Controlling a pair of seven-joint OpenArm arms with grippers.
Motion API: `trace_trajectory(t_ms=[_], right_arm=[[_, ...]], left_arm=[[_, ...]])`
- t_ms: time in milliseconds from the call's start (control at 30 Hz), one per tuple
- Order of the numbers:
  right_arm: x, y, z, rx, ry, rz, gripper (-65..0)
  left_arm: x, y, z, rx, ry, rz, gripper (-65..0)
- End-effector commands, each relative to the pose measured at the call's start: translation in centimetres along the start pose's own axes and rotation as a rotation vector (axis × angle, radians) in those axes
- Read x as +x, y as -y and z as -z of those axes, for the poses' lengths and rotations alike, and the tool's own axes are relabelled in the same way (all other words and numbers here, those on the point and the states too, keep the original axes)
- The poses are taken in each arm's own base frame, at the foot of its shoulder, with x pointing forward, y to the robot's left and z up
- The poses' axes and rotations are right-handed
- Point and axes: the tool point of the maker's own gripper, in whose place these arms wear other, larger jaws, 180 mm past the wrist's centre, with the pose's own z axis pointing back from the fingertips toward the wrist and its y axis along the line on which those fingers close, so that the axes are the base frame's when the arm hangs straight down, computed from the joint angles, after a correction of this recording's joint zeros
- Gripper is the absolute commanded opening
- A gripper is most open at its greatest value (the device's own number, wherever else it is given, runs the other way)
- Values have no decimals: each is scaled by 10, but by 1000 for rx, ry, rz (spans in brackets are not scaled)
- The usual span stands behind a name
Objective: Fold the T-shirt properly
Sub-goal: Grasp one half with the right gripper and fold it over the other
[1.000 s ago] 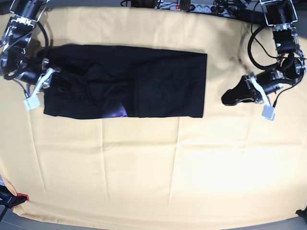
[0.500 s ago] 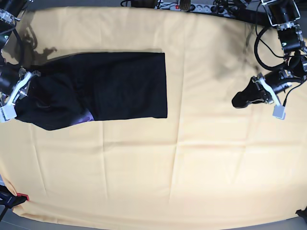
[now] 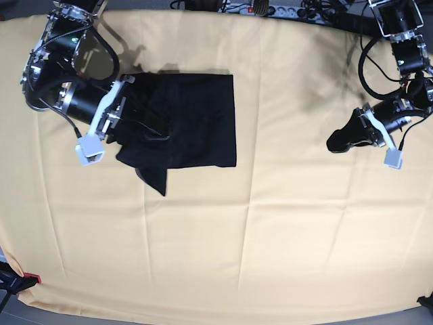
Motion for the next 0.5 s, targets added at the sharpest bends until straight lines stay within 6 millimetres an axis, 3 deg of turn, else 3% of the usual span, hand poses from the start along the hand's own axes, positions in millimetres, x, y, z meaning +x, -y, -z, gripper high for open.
trace_trajectory(t_ms=[0, 133, 267, 300, 400, 467], right_arm=[[12, -2, 6, -3, 34, -31, -650], [-1, -4, 38, -48, -22, -85, -650], [-15, -20, 68, -21, -98, -168, -650], [-17, -26, 74, -1, -115, -186, -586], [-18, -48, 90, 79, -136, -226, -284], [-14, -68, 100, 160, -129, -248, -184]], left_arm=[[18, 5, -3, -16, 44, 33, -650], [18, 5, -4, -15, 44, 33, -650], [18, 5, -4, -16, 44, 33, -650], [18, 6, -3, -16, 44, 33, -650], [18, 5, -3, -16, 44, 33, -650], [18, 5, -4, -16, 44, 33, -650]])
